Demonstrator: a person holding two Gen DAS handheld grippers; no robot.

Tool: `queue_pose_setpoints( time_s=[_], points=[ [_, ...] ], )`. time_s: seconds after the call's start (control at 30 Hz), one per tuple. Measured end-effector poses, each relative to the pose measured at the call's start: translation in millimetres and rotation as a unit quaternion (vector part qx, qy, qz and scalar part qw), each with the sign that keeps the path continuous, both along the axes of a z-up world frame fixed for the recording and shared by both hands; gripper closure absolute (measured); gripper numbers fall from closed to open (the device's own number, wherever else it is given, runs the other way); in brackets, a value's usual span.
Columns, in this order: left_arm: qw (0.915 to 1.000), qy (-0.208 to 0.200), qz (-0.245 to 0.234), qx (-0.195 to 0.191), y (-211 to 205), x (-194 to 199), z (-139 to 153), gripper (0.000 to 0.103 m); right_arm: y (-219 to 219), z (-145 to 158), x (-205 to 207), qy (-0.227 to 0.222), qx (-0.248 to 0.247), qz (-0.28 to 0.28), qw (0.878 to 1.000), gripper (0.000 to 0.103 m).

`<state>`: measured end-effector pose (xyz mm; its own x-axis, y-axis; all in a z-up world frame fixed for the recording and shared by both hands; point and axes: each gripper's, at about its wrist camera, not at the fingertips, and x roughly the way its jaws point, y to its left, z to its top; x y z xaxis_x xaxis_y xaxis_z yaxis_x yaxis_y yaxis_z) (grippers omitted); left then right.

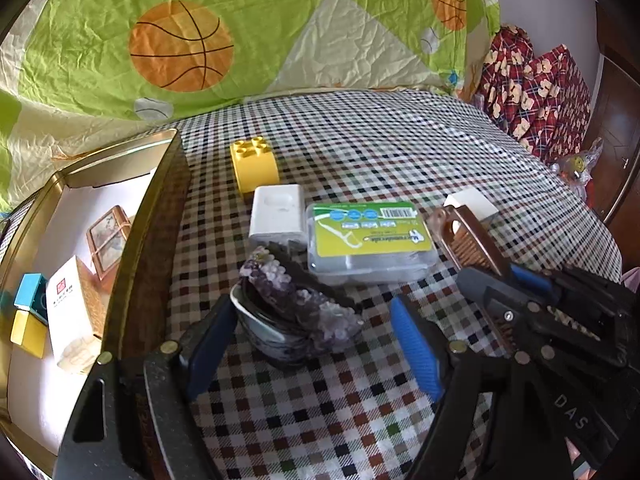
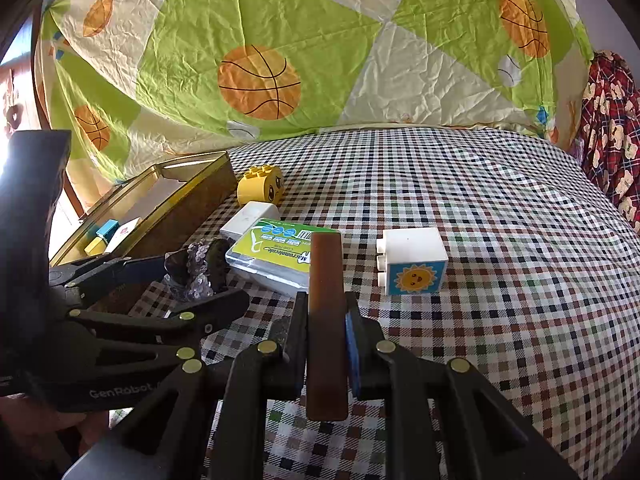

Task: Organize rigid objects
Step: 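Grasp the brown wooden stick with the right tool while the left tool grasps the amethyst geode, then lift and carry the amethyst geode and brown stick toward the gold tin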

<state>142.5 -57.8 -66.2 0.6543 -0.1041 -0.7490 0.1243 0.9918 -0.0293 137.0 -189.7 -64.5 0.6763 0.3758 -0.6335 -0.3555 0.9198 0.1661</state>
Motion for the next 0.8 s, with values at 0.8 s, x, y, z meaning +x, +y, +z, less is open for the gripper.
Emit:
queue_pose_setpoints(
  time_s=[0.8],
  points=[
    [0.9977,-0.065,-0.003,-0.019,16.5,-38.1,14.5,0.043,1.8,2.3,-5.6,-0.020,0.002,0.009,1.000,0.085]
  ],
)
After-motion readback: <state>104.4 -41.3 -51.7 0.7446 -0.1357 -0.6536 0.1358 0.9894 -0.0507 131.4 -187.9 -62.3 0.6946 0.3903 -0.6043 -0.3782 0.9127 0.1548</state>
